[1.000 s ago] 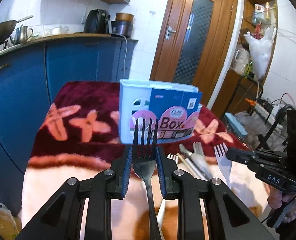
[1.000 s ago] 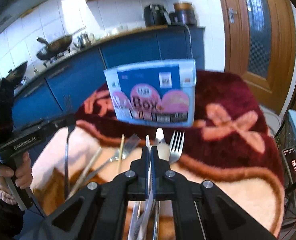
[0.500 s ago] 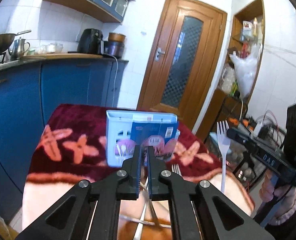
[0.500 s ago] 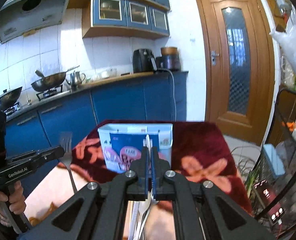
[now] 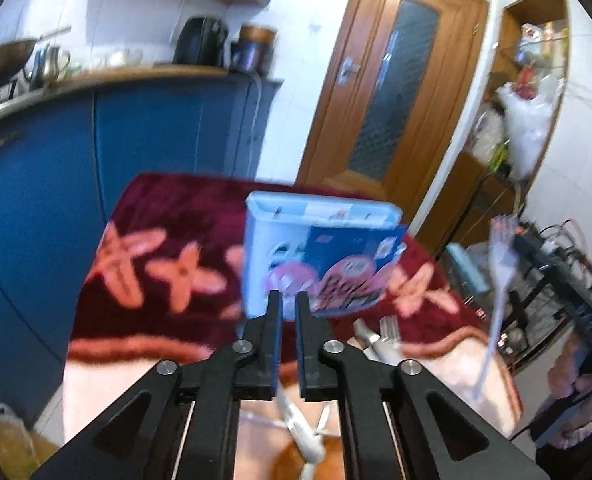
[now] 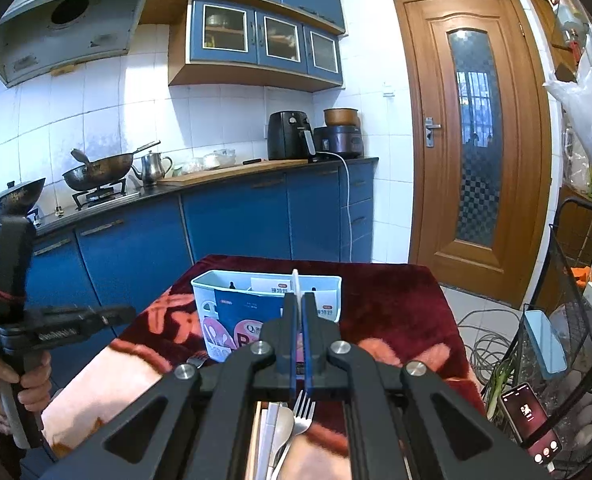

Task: Organize utensils
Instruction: 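Lift the metal fork with the left tool and carry it over the caddy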

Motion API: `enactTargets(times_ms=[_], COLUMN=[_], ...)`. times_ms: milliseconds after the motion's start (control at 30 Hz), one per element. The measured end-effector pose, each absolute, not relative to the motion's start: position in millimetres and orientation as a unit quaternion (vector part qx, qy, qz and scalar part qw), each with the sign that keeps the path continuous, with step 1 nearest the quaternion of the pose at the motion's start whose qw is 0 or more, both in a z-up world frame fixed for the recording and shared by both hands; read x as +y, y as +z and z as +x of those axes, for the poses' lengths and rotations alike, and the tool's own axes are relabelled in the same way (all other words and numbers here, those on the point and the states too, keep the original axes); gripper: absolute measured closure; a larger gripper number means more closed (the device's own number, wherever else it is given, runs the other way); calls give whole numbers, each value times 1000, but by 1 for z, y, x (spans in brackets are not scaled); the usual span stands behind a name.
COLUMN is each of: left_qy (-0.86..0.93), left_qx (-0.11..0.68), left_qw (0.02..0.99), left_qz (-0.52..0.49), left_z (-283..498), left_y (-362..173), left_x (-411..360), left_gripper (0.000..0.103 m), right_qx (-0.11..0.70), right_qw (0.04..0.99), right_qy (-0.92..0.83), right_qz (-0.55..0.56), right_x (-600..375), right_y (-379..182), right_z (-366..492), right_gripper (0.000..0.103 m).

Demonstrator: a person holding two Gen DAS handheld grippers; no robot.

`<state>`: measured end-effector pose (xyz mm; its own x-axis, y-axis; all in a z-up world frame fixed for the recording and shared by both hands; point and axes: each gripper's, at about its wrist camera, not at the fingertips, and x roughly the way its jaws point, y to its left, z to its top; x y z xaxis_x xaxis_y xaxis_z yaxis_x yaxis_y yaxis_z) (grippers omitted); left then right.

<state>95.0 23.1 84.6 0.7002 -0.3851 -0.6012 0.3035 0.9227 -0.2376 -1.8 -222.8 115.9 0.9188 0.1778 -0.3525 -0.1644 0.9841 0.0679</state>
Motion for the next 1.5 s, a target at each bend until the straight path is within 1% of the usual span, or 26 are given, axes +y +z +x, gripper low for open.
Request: enactTargets(times_ms=[67, 100, 133, 333, 500, 567, 633, 667, 800, 867, 933, 1000, 1133, 1233, 1500], left_qy=[-181, -180, -180, -178, -174, -173, -178, -180, -175, -172, -172, -175, -185, -190, -179], left_qx=[361, 375, 386, 454, 501, 512, 523, 530, 536, 539, 539, 528, 477, 423, 261], left_qw=[913, 908, 903, 873, 847, 839, 831, 826, 823, 820, 818, 823, 850, 878, 940], left_qz=[-54, -52, -50, -29, -46, -53, -62, -68, -74, -87, -103, -115, -125, -121, -125], left_z=[105, 111, 116, 143, 164, 168, 172, 174, 179, 180, 180, 175, 151, 132, 102], left_y=[71, 63, 56, 18, -1, -5, -10, -13, -18, -19, -20, -18, -4, 18, 99], left_x=[21, 20, 18, 3, 1, 1, 0, 0, 0, 4, 9, 13, 21, 25, 34], left_gripper=[84, 72, 63, 63, 63, 67, 76, 77, 88, 91, 97, 100, 101, 101, 102], right_qx=[183, 184, 186, 195, 197, 197, 197, 197, 198, 199, 199, 200, 194, 183, 159], right_qw=[979, 979, 978, 976, 976, 975, 975, 975, 974, 974, 974, 974, 975, 979, 984], right_qy=[89, 90, 91, 94, 93, 93, 95, 95, 98, 100, 100, 101, 99, 93, 80], right_qz=[20, 20, 22, 25, 31, 34, 35, 36, 37, 38, 38, 37, 31, 24, 15], right_x=[-223, -224, -225, -228, -233, -235, -236, -236, -236, -236, -236, -236, -235, -233, -231], right_y=[114, 112, 111, 105, 105, 105, 105, 104, 103, 103, 102, 103, 106, 110, 121], right_z=[0, 0, 1, 5, 10, 11, 13, 14, 16, 17, 17, 18, 16, 16, 25], right_gripper=[100, 100, 100, 100, 100, 100, 100, 100, 100, 100, 100, 100, 100, 100, 100])
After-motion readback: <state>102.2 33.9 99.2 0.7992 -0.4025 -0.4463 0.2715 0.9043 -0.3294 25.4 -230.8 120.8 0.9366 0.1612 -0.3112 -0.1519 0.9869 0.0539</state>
